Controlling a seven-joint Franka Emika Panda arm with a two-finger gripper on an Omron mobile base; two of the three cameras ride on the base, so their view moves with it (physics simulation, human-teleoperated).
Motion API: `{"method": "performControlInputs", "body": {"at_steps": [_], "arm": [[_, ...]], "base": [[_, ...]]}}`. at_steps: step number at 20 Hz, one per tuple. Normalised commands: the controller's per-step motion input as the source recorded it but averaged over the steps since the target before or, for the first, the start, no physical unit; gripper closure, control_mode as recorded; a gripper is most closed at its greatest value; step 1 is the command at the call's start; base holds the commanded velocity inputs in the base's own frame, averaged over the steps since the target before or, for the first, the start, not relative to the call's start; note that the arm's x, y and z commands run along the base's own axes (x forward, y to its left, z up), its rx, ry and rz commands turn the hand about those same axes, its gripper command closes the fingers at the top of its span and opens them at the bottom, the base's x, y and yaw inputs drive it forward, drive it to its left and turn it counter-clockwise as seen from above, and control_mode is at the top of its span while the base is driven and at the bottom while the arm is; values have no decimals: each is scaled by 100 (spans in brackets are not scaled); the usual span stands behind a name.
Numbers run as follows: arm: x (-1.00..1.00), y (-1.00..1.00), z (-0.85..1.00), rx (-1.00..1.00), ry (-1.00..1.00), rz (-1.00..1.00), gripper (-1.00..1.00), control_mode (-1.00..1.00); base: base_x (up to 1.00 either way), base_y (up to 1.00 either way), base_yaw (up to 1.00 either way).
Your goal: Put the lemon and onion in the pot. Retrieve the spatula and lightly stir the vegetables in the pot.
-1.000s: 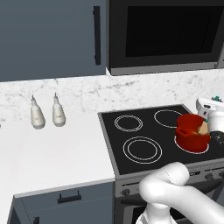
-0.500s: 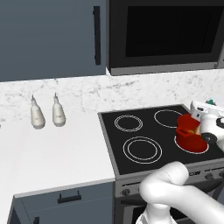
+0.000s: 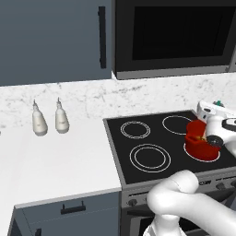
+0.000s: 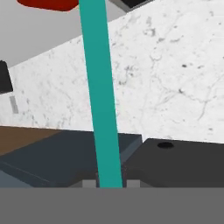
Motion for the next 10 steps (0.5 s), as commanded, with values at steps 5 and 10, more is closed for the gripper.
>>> {"method": "performControlInputs", "body": {"at_steps": [5,10], "arm": [[0,7,-14,0,-31,-4,100,-100],[-16,1,-2,-1,3,-5,100,-100]], "base": [[0,0,0],[0,0,0]]}}
